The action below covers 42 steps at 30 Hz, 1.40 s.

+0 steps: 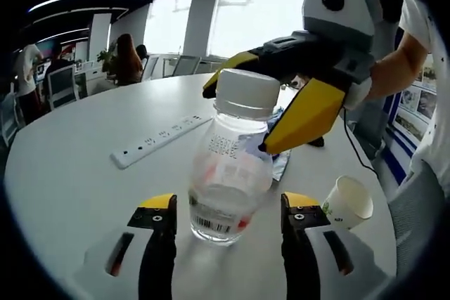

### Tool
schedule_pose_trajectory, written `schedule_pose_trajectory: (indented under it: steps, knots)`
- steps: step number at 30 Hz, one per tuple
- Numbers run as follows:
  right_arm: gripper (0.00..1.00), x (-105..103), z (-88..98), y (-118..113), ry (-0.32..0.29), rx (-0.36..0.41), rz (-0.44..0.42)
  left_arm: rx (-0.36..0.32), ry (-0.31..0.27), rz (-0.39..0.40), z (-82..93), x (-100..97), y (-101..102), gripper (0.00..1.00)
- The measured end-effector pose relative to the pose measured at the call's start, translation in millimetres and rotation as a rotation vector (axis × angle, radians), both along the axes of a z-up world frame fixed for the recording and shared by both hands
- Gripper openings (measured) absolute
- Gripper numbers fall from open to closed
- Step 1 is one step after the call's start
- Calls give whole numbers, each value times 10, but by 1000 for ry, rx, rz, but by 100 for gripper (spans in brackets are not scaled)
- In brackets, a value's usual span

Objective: Arrange the tabletop items into an orderly group along one side of the table until the central work area is clear of visible clutter.

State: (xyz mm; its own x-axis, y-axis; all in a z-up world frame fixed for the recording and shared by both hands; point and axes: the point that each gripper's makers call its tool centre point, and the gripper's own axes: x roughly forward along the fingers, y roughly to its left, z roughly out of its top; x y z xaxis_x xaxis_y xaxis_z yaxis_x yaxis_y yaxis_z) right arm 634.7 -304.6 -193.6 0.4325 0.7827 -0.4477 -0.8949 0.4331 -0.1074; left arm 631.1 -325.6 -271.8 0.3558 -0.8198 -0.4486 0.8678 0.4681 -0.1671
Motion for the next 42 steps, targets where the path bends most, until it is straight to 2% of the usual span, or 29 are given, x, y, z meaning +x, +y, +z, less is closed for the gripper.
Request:
schedule_pose_trajectory:
  steps: [11, 21, 24, 30, 42]
  knots:
    - [43, -32, -3, -126, 2, -17, -7, -3, 19, 26, 51, -23, 13, 68]
    - [50, -80, -40, -336, 25, -38, -42, -2, 23, 49, 117, -83, 32, 73]
    - [52, -111, -65, -403, 34, -52, -48, -11, 32, 69, 141, -85, 55, 79]
    - [57, -144, -98, -575, 50, -77, -76, -13, 39, 86, 171, -131, 105, 80]
    - [57, -307, -147, -843, 87, -111, -117, -14, 46, 123, 259, -317, 157, 81]
